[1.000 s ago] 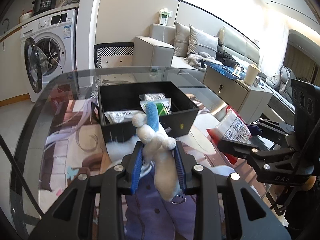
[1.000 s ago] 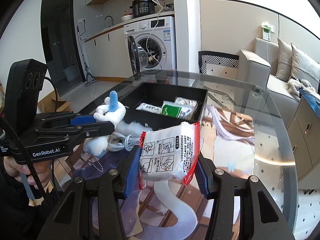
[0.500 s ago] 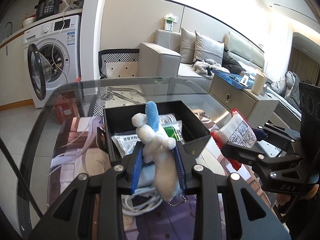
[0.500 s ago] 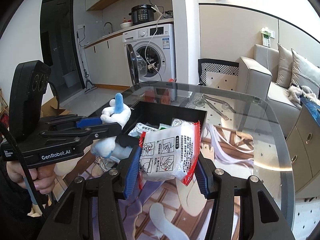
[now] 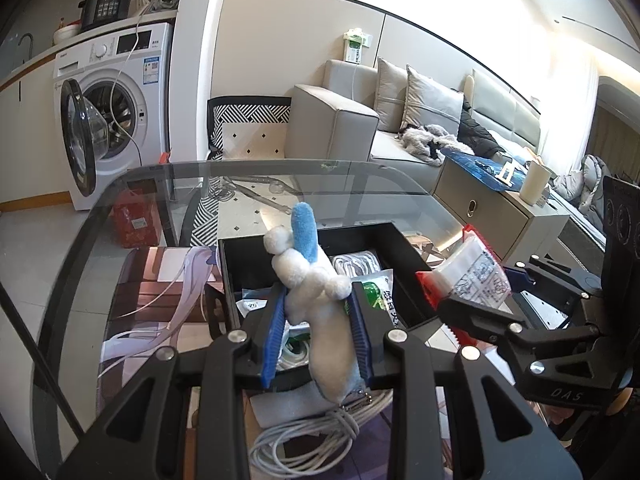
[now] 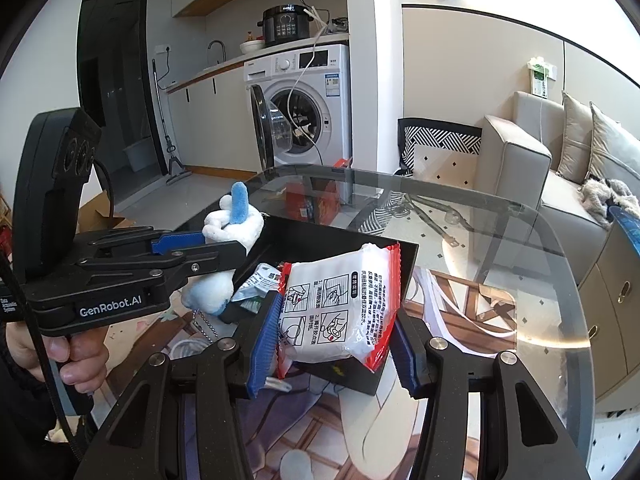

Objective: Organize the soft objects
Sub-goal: 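Carry the plush toy with the left tool while the right carries the packet into the box, then open both tools to release the plush toy and packet into the box, then lift both open tools out of the black box, then move the open right tool down to the coiled white cable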

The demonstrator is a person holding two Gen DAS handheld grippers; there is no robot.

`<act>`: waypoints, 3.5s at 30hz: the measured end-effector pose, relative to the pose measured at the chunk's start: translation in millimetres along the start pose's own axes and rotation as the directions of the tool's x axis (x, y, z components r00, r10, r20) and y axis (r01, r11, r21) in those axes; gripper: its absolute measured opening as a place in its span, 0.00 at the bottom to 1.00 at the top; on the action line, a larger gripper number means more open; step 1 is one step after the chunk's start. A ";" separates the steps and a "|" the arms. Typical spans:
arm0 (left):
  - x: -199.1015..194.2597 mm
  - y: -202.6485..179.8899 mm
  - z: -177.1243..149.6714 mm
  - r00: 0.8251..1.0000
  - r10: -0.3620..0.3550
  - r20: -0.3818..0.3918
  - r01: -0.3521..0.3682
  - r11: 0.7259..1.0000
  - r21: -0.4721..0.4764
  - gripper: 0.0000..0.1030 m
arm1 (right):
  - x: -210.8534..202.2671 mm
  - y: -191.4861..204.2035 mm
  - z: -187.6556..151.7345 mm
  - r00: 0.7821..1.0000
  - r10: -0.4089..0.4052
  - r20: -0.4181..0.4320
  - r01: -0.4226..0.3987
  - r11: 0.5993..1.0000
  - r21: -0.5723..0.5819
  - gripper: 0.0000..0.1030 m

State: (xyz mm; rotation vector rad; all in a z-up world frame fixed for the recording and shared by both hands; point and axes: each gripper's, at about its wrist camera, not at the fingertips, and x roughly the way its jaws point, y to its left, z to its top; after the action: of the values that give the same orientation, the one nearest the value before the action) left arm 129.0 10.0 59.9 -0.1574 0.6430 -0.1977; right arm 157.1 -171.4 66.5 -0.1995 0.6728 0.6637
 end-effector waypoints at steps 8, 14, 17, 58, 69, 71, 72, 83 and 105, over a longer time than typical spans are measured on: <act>15.2 0.0 1.6 1.000 -0.004 -0.010 0.004 1.000 -0.009 0.28 | 26.9 -4.7 2.8 1.000 0.000 -0.024 -0.001 1.000 -0.018 0.49; 25.2 1.5 4.3 1.000 -0.015 -0.011 0.015 1.000 -0.026 0.28 | 42.3 -4.6 4.1 0.999 0.001 -0.038 -0.002 1.000 -0.029 0.50; 29.2 2.0 5.1 1.000 -0.008 -0.012 0.008 1.000 -0.019 0.28 | 47.9 -4.2 4.9 0.999 -0.001 -0.045 0.000 1.000 -0.030 0.50; -21.5 15.6 -43.9 0.996 0.088 0.005 -0.088 0.996 -0.032 1.00 | 0.8 -14.5 -37.4 0.995 -0.091 -0.041 0.095 0.990 0.107 0.99; -35.7 20.4 -71.4 0.993 0.117 -0.016 -0.117 0.993 -0.014 1.00 | -3.3 -2.3 -57.3 0.995 -0.069 -0.069 0.078 0.988 0.131 0.99; -38.0 23.4 -74.5 0.993 0.121 -0.016 -0.121 0.993 -0.015 1.00 | -2.4 0.3 -60.3 0.995 -0.059 -0.075 0.069 0.988 0.141 0.99; -38.4 25.3 -75.1 0.992 0.122 -0.018 -0.122 0.992 -0.015 1.00 | -1.3 1.5 -60.9 0.995 -0.059 -0.078 0.069 0.987 0.144 0.99; -36.7 34.1 -79.5 0.993 0.118 -0.030 -0.118 0.993 -0.026 1.00 | 15.5 22.8 -61.8 0.994 -0.018 -0.108 0.033 0.990 0.138 0.99; -47.2 44.2 -87.4 0.994 0.108 -0.032 -0.109 0.992 -0.059 1.00 | 64.9 42.0 -53.3 0.974 0.006 -0.227 0.028 0.989 0.144 0.99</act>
State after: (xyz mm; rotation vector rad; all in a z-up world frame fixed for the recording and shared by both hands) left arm 44.8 56.5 9.0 -0.1772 0.6850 -0.0759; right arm 141.5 -126.1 -14.2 -0.1444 0.9362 0.5827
